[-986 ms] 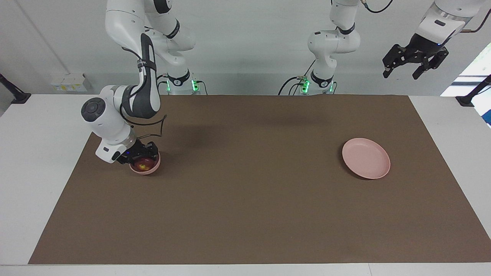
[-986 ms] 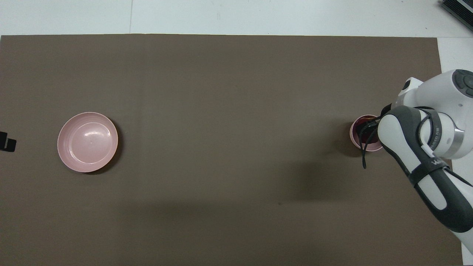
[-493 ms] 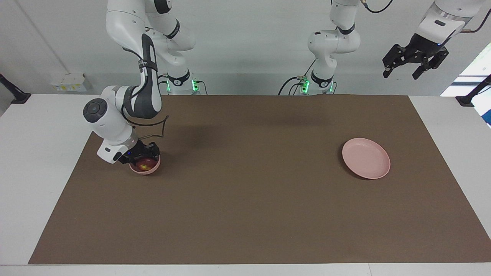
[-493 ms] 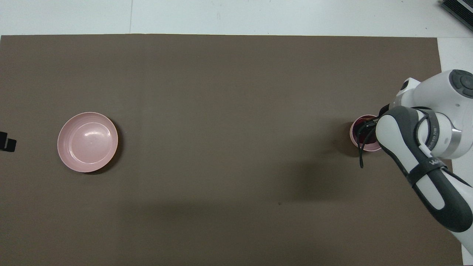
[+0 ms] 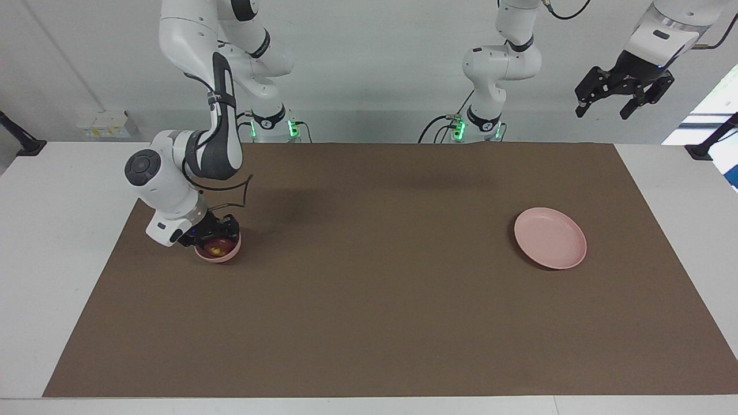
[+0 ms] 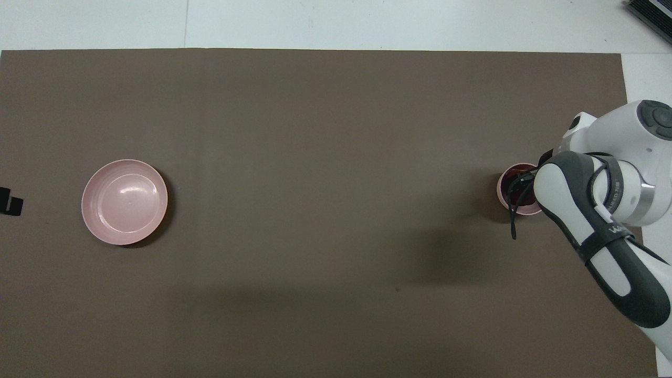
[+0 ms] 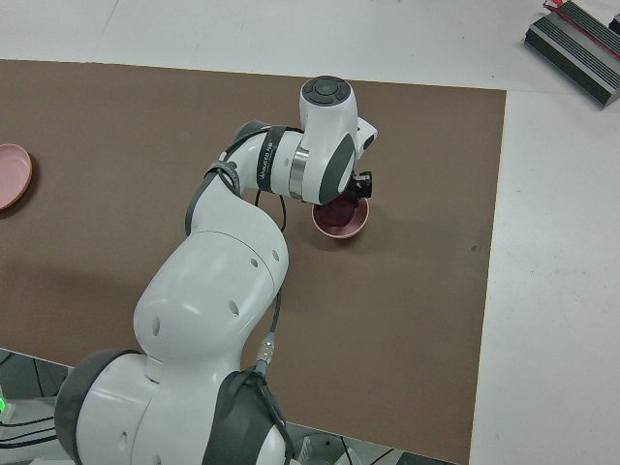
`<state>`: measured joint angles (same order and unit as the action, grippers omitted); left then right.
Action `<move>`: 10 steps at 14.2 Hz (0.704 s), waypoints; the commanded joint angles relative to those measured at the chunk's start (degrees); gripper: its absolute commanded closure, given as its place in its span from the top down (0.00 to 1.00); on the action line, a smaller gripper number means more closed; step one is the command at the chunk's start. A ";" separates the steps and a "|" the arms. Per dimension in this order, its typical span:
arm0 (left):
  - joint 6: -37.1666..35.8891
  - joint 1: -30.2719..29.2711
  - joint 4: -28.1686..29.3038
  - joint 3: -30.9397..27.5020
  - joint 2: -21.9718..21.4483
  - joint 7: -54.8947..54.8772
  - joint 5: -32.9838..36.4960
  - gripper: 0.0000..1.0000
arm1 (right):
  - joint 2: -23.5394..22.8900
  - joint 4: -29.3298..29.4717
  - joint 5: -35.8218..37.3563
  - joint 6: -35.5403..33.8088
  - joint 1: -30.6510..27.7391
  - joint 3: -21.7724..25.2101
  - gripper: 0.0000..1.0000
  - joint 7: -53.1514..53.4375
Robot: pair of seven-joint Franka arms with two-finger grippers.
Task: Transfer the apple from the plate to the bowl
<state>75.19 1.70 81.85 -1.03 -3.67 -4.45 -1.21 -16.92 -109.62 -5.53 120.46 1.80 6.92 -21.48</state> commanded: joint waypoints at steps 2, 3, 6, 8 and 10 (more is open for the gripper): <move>-0.74 -0.64 0.32 0.33 -0.55 -0.03 0.51 1.00 | -0.04 -0.51 0.96 1.36 -0.74 -0.41 0.59 -0.06; -0.74 -0.64 0.32 0.33 -0.55 0.06 0.51 1.00 | -0.13 -0.51 0.96 1.36 -0.74 -0.41 0.65 0.03; -0.74 -0.56 0.32 0.33 -0.55 -0.03 0.51 1.00 | -0.13 -0.51 0.96 1.36 -0.74 -0.41 0.78 0.03; -0.74 -0.55 0.32 0.33 -0.55 0.06 0.51 1.00 | -0.04 -0.51 0.96 1.36 -0.74 -0.41 0.87 0.03; -0.74 -0.55 0.32 0.33 -0.55 -0.03 0.51 1.00 | -0.04 -0.51 0.96 1.36 -0.74 -0.41 0.94 0.12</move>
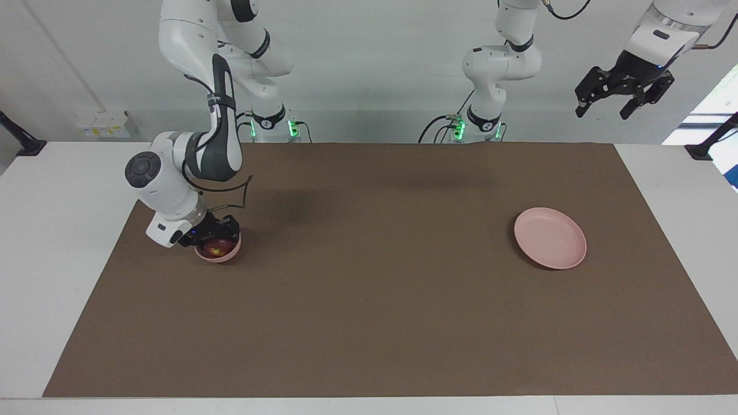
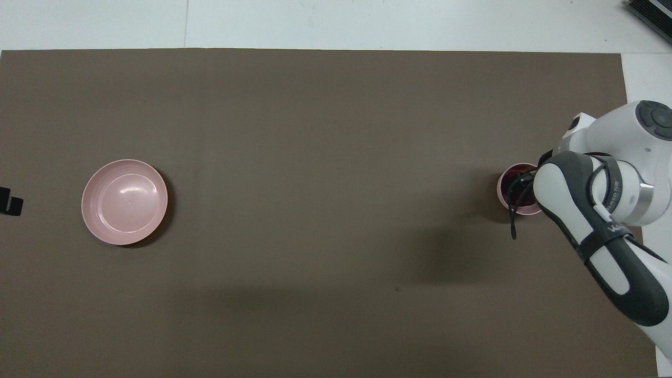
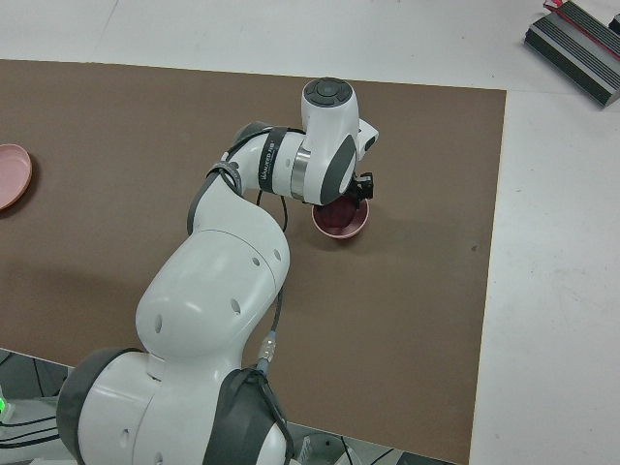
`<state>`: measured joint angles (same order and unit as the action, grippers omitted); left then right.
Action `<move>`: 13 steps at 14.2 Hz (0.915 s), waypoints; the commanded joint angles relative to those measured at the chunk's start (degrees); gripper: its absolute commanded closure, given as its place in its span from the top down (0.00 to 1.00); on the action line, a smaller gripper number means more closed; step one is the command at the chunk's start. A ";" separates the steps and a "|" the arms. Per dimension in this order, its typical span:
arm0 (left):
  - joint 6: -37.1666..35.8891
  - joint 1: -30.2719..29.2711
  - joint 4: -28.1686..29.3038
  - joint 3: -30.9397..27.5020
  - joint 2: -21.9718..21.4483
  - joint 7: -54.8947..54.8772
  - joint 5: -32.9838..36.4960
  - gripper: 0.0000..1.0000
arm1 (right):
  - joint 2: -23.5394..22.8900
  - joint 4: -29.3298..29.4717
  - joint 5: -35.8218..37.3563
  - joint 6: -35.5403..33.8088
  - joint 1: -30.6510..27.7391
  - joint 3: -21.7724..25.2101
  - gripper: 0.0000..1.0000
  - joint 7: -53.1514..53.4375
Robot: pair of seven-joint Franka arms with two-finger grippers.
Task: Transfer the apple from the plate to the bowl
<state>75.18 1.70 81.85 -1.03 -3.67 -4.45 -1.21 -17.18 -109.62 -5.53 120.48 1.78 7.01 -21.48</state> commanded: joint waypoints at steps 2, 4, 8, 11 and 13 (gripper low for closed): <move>-0.74 -0.55 0.32 0.33 -0.55 -0.03 0.51 1.00 | 0.22 -0.51 0.96 1.34 -0.72 -0.51 0.99 0.03; -0.74 -0.55 0.32 0.33 -0.55 -0.03 0.51 1.00 | 0.13 -0.51 0.96 1.34 -0.72 -0.51 1.00 0.03; -0.74 -0.55 0.32 0.33 -0.55 0.05 0.51 1.00 | 0.83 0.72 0.96 0.64 -0.38 -0.51 1.00 1.17; -0.74 -0.55 0.32 0.33 -0.55 0.05 0.51 1.00 | 3.37 1.25 0.96 0.02 0.15 -0.42 1.00 3.97; -0.74 -0.64 0.32 0.33 -0.55 0.05 0.51 1.00 | 5.48 1.34 1.05 -1.64 0.68 -0.51 1.00 8.10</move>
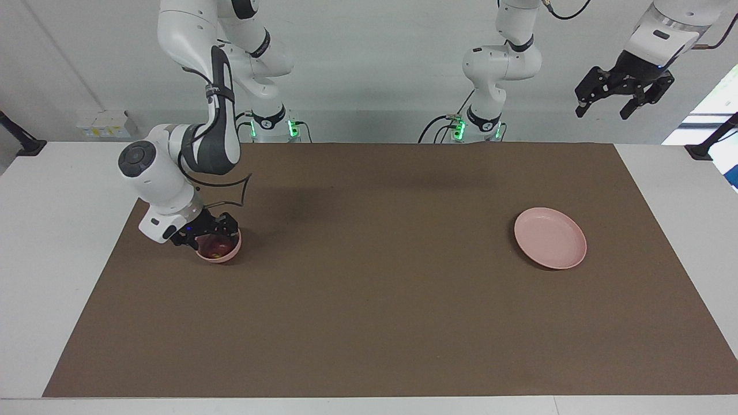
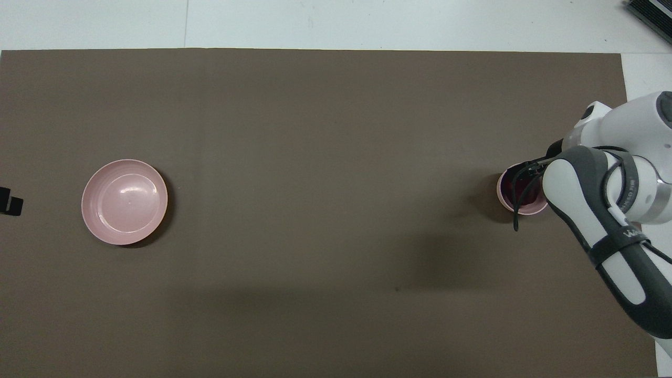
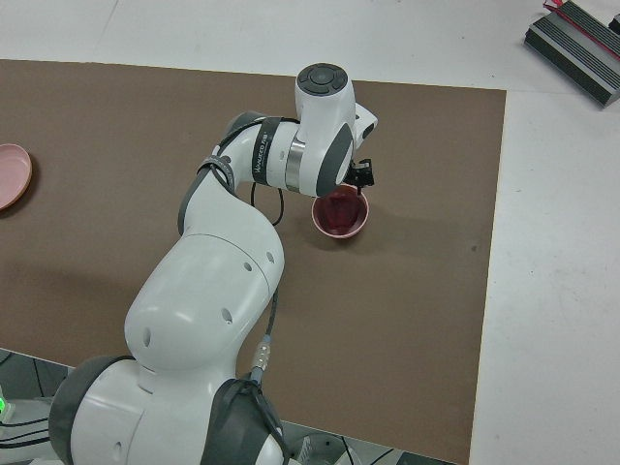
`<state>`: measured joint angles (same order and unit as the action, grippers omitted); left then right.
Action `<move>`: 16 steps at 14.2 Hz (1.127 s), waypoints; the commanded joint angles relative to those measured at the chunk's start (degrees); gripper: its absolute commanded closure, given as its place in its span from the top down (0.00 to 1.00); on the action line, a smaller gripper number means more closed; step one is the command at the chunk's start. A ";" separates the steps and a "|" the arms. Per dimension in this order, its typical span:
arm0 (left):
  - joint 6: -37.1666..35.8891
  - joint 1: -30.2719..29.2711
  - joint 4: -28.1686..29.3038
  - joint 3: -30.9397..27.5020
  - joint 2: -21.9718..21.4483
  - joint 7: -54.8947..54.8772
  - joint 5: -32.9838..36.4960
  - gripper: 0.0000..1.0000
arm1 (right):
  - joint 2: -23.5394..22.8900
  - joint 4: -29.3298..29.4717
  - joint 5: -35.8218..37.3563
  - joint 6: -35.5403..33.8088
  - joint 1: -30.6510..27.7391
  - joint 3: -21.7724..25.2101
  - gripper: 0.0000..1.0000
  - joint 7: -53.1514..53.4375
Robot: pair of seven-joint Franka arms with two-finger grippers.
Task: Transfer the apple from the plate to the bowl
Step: 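Open the right gripper and retract it from the bowl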
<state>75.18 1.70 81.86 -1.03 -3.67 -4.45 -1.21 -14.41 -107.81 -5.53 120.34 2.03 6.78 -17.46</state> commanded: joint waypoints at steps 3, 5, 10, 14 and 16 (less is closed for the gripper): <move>-0.74 -0.55 0.32 0.33 -0.55 0.05 0.51 1.00 | 6.48 0.57 1.05 -6.93 0.34 -0.28 1.00 8.22; -0.91 -0.64 0.32 0.33 -0.55 0.05 0.51 1.00 | 8.95 2.50 1.13 -12.38 0.34 -0.19 1.00 12.08; -0.30 -0.73 -0.46 1.12 0.67 -0.38 0.51 1.00 | 15.36 5.76 4.04 -21.53 0.43 -1.24 1.00 21.59; -0.30 -1.78 -2.93 2.08 2.35 -0.30 0.51 1.00 | 18.53 10.14 6.05 -29.53 0.43 -1.24 1.00 22.21; -0.48 -1.96 -2.67 2.26 1.74 -0.12 0.59 1.00 | 19.94 12.26 6.32 -31.73 0.43 -1.24 1.00 22.12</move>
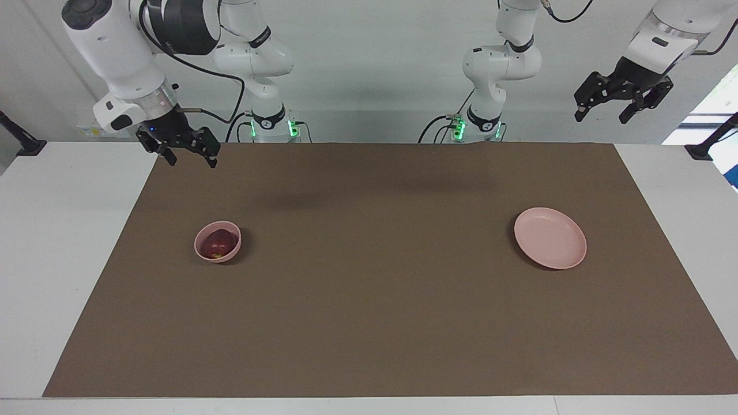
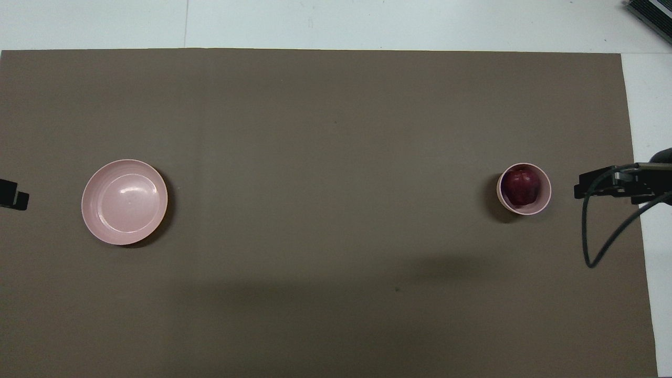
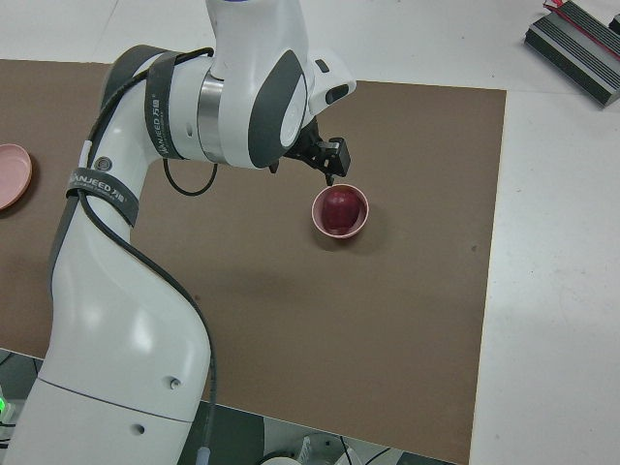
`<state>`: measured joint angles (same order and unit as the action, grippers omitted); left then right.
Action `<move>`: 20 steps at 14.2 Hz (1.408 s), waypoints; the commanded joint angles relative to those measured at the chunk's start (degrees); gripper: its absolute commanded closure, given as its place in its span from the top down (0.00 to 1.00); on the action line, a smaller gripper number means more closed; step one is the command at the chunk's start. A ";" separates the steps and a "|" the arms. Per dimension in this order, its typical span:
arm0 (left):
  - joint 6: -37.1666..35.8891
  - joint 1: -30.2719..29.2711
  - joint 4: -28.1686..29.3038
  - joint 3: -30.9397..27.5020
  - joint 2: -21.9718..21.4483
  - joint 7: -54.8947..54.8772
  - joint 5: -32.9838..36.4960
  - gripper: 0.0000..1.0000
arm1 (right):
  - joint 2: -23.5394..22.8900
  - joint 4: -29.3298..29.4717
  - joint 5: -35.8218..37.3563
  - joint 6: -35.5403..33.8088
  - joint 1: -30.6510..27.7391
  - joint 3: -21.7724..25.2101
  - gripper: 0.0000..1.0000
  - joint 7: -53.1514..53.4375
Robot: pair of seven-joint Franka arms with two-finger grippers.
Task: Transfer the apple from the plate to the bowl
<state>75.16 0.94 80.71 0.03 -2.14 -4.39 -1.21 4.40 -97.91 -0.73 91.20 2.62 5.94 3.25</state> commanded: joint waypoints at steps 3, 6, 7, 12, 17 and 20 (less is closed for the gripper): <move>-0.11 -1.21 -0.12 1.91 -0.84 0.43 0.68 1.00 | 3.15 5.70 1.88 -5.75 -0.16 -0.40 1.00 1.32; 0.86 -1.12 0.67 1.91 -1.28 2.72 0.68 1.00 | 3.85 6.33 2.40 -7.43 -0.25 -0.40 1.00 1.15; 1.91 -1.12 0.68 1.91 -1.29 2.90 0.77 1.00 | 4.21 6.41 2.06 -7.44 -0.34 -0.14 1.00 0.89; 3.06 -1.03 2.26 1.91 -2.08 2.90 1.12 1.00 | 4.47 6.59 2.66 -7.61 -0.25 -0.75 1.00 -1.13; 3.50 -1.12 2.61 1.91 -2.43 2.28 1.12 1.00 | 6.14 6.41 3.90 -7.35 -0.16 -2.06 1.00 -1.84; 4.64 -1.03 3.66 1.91 -3.04 2.28 2.87 1.00 | 6.15 6.33 3.55 -7.26 -0.16 -2.34 1.00 -3.68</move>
<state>77.40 0.51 81.17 1.14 -2.85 -2.19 -0.63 10.09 -91.42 1.68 84.62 2.65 3.97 1.72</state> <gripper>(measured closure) 0.000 0.000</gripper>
